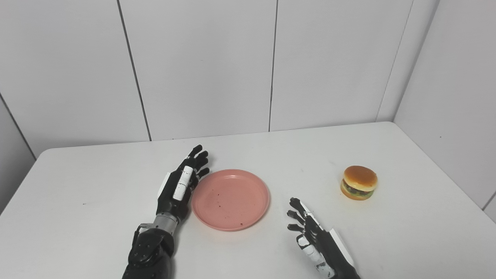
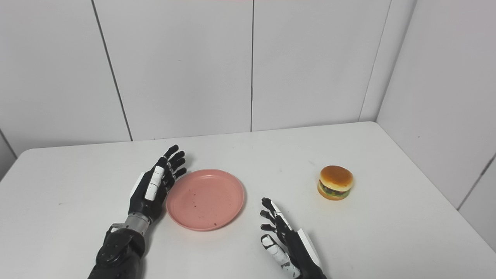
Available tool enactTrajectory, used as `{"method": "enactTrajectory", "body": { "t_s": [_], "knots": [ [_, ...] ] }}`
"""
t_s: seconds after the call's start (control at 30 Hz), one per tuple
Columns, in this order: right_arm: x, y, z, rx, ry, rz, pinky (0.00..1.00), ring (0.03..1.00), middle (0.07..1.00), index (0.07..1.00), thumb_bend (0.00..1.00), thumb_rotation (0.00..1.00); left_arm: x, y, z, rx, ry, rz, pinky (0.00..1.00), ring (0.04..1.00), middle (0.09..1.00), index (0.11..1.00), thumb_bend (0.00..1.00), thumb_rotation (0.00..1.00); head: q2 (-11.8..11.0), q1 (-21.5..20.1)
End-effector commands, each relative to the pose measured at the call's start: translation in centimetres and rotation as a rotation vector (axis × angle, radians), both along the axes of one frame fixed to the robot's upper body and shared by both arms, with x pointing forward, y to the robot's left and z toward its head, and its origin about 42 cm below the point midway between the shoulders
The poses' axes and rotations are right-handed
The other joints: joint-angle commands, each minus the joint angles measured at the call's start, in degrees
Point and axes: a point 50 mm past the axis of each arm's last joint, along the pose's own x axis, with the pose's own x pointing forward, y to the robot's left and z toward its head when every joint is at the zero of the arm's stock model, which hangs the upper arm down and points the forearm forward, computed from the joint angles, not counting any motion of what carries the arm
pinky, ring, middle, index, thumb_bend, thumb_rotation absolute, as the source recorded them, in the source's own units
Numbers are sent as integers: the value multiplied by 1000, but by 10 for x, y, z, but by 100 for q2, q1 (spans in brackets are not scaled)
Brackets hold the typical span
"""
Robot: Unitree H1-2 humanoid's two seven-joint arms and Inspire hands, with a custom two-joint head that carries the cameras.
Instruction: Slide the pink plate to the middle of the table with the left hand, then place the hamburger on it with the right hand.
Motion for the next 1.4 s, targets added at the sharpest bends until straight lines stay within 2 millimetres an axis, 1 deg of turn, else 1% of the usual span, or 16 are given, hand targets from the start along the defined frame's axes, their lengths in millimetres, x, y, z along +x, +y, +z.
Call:
{"method": "enactTrajectory", "body": {
  "t_s": [0.0,0.17,0.27,0.33,0.47,0.5,0.63,0.73,0.77,0.83,0.9,0.97,1.07,1.17,1.27,1.37],
  "knots": [
    [-2,6,-7,5,39,8,806,907,957,954,846,1000,-24,14,-36,0,90,13,884,929,901,878,932,789,2,3],
    [-6,4,-9,0,33,-13,828,921,961,948,872,1000,-29,18,-43,0,93,13,892,930,896,879,924,794,-132,-117],
    [-9,4,-7,184,83,-61,809,877,899,902,889,905,-29,20,-47,-2,97,20,879,930,892,874,935,794,-202,-204],
    [-11,3,-3,241,84,-76,801,852,862,878,900,867,-29,21,-49,-6,102,22,873,929,894,872,946,791,-216,-226],
    [-13,-1,8,210,30,-85,811,856,861,892,891,909,-27,23,-51,-19,107,29,862,928,890,861,958,780,-263,-309],
    [-13,-2,10,200,18,-86,812,861,867,897,889,917,-26,24,-51,-21,107,30,859,927,886,859,958,778,-201,-349],
    [-12,-6,22,139,-48,-90,813,876,893,918,853,944,-23,26,-51,-24,101,32,860,923,882,859,950,775,-247,-379],
    [-12,-9,31,99,-98,-94,850,906,924,925,847,912,-22,26,-50,-23,99,30,858,921,891,871,942,784,-261,-387],
    [-13,-12,37,39,-132,-108,849,905,925,925,846,915,-21,27,-50,-24,99,30,859,921,892,872,942,784,-290,-411],
    [-14,-16,48,-58,-190,-133,809,881,921,918,841,983,-20,27,-50,-23,99,29,865,921,895,876,947,787,-289,-423],
    [-14,-19,56,-131,-236,-157,797,873,920,914,839,996,-20,27,-50,-22,100,29,867,922,896,877,941,790,-372,-447],
    [-14,-21,62,-184,-267,-180,796,872,918,901,827,1000,-20,27,-51,-23,102,29,860,919,892,874,944,788,-344,-468],
    [-13,-27,82,-280,-350,-209,801,875,916,896,798,999,-18,26,-49,-32,99,31,855,916,888,872,933,786,-304,-459],
    [-11,-33,99,-357,-414,-220,750,866,913,906,800,1000,-17,25,-47,-38,96,31,870,924,891,873,943,781,-260,-385],
    [-10,-41,117,-420,-477,-221,781,883,923,923,809,1000,-18,22,-48,-42,100,28,879,932,899,877,943,783,-268,-331],
    [-10,-52,134,-472,-538,-251,827,895,926,928,819,1000,-19,23,-50,-37,105,31,869,922,895,872,950,784,-294,-538]
  ]
}}
